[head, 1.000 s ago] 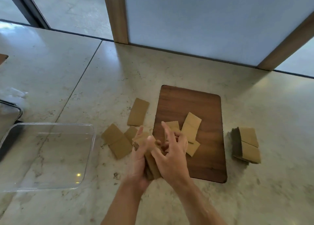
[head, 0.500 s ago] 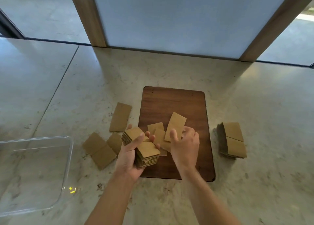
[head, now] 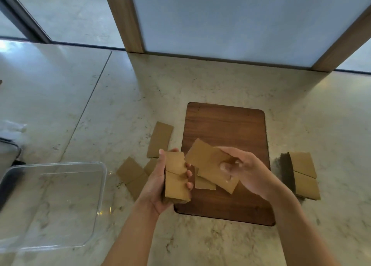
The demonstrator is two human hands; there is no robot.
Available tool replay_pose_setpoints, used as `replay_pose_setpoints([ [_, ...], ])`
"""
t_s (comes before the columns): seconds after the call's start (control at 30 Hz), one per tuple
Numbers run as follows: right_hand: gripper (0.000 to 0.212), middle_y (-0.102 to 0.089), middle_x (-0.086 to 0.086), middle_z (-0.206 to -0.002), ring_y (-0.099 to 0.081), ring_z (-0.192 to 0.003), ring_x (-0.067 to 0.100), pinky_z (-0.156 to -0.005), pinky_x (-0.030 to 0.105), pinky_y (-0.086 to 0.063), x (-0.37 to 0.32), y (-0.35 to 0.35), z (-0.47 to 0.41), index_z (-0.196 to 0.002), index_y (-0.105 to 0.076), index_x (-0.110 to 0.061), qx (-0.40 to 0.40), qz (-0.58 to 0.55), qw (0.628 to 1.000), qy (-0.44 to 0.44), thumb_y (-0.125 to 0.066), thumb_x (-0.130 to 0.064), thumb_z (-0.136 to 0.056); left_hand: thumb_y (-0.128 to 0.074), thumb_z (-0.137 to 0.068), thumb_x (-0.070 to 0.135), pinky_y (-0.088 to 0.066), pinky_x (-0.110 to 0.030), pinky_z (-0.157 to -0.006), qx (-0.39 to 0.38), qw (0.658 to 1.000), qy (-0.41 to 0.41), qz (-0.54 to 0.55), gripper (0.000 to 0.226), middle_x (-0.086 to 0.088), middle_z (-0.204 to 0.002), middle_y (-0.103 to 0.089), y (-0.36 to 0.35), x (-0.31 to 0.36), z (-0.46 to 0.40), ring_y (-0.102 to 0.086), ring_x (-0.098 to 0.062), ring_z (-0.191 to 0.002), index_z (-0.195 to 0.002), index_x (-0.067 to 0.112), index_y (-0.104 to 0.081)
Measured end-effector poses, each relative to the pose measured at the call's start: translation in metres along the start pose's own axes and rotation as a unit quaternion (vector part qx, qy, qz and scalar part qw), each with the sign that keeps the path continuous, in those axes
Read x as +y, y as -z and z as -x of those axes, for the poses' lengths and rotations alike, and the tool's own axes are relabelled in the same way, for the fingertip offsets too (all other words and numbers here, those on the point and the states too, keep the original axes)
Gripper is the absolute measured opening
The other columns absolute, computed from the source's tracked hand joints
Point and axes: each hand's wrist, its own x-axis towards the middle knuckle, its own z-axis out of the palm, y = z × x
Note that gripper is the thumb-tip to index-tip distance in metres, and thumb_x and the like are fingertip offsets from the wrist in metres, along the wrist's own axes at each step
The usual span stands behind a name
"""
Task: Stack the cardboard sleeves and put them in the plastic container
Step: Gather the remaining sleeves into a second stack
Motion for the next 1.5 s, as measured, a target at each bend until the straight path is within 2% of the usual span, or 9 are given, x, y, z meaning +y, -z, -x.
replay_pose_setpoints([
  [0.13,0.053,-0.074,-0.023,-0.109,-0.07,-0.094,-0.003,-0.08,0.015,-0.055,-0.028,-0.012,-0.022,-0.124,-0.065,-0.062,-0.16,0.163,0.973,-0.042,-0.08,-0.024,-0.09,-0.053,-0.092,0.073,-0.066,-0.046,-0.064,0.004,0.984,0.071,-0.163,0.063,-0.022,-0.125,-0.075,0.003,0.006,-0.005,-0.076,-0.039,-0.096,-0.136,0.029,-0.067],
  [0.23,0.06,-0.067,-0.012,-0.093,-0.061,-0.073,-0.005,-0.064,0.015,-0.051,-0.028,-0.036,-0.044,-0.122,-0.059,-0.063,-0.05,0.209,0.977,0.011,-0.085,-0.028,-0.081,-0.084,-0.084,0.054,-0.066,-0.048,-0.069,-0.054,0.977,0.121,-0.168,0.064,-0.028,-0.118,-0.074,0.001,0.0,-0.007,-0.078,-0.039,-0.095,-0.134,0.015,-0.071],
  [0.43,0.031,-0.057,-0.018,-0.106,-0.058,-0.098,0.006,-0.083,0.019,-0.051,0.011,-0.047,-0.038,-0.125,-0.066,-0.033,0.279,0.215,0.931,0.09,-0.065,-0.038,-0.094,-0.096,-0.076,0.035,-0.062,-0.05,-0.075,-0.026,1.0,0.003,0.007,0.076,-0.021,-0.112,-0.072,0.003,-0.01,-0.018,-0.072,-0.032,-0.086,-0.143,0.026,-0.063],
  [0.6,0.069,-0.045,-0.009,-0.131,-0.034,-0.122,0.014,-0.105,0.039,-0.038,0.059,-0.031,0.003,-0.137,-0.053,-0.038,0.188,0.438,0.872,-0.111,-0.078,-0.065,-0.078,-0.095,-0.071,0.052,-0.06,-0.048,-0.076,-0.019,0.991,-0.039,0.123,0.068,-0.014,-0.109,-0.069,0.007,-0.012,-0.026,-0.069,-0.026,-0.087,-0.131,0.031,-0.069],
  [0.8,0.024,-0.065,-0.016,-0.1,-0.065,-0.088,0.004,-0.059,0.016,-0.053,0.048,-0.028,0.004,-0.105,-0.051,-0.037,0.326,0.126,0.929,-0.124,-0.072,-0.032,-0.097,-0.097,-0.067,0.047,-0.063,-0.049,-0.075,0.011,0.995,-0.03,0.094,0.067,-0.019,-0.117,-0.073,0.009,-0.024,-0.024,-0.075,-0.033,-0.095,-0.127,0.03,-0.072],
  [0.97,0.007,-0.074,-0.011,-0.096,-0.071,-0.086,0.001,-0.062,0.017,-0.056,0.018,-0.061,0.001,-0.1,-0.065,-0.03,0.363,-0.134,0.916,-0.108,-0.071,-0.029,-0.098,-0.08,-0.085,0.042,-0.062,-0.054,-0.081,0.044,0.998,-0.051,0.004,0.055,-0.015,-0.124,-0.076,-0.001,-0.031,-0.02,-0.076,-0.035,-0.101,-0.138,0.037,-0.066],
  [1.17,0.021,-0.059,-0.007,-0.098,-0.058,-0.088,0.008,-0.068,0.017,-0.042,0.02,-0.111,0.003,-0.082,-0.065,-0.027,0.339,0.038,0.933,-0.114,-0.074,-0.044,-0.091,-0.079,-0.083,0.008,-0.064,-0.052,-0.074,0.066,0.994,-0.082,-0.031,0.062,-0.02,-0.111,-0.076,0.0,-0.034,-0.011,-0.077,-0.034,-0.092,-0.139,0.03,-0.064],
  [1.37,0.077,-0.051,0.002,-0.126,-0.051,-0.117,0.021,-0.1,0.035,-0.046,0.024,-0.107,-0.021,-0.138,-0.049,-0.019,0.322,0.32,0.863,-0.222,-0.074,-0.065,-0.082,-0.096,-0.069,0.015,-0.061,-0.048,-0.072,0.075,0.988,-0.13,0.031,0.075,-0.023,-0.122,-0.071,0.017,-0.021,0.011,-0.07,-0.03,-0.091,-0.134,0.03,-0.062],
  [1.5,0.042,-0.062,-0.002,-0.113,-0.063,-0.096,0.011,-0.079,0.029,-0.056,0.015,-0.103,-0.041,-0.117,-0.049,-0.024,0.318,0.223,0.906,-0.169,-0.08,-0.032,-0.09,-0.105,-0.058,0.023,-0.062,-0.046,-0.067,0.104,0.983,-0.15,0.029,0.088,-0.025,-0.108,-0.071,0.021,-0.013,0.022,-0.069,-0.032,-0.083,-0.134,0.024,-0.061],
])
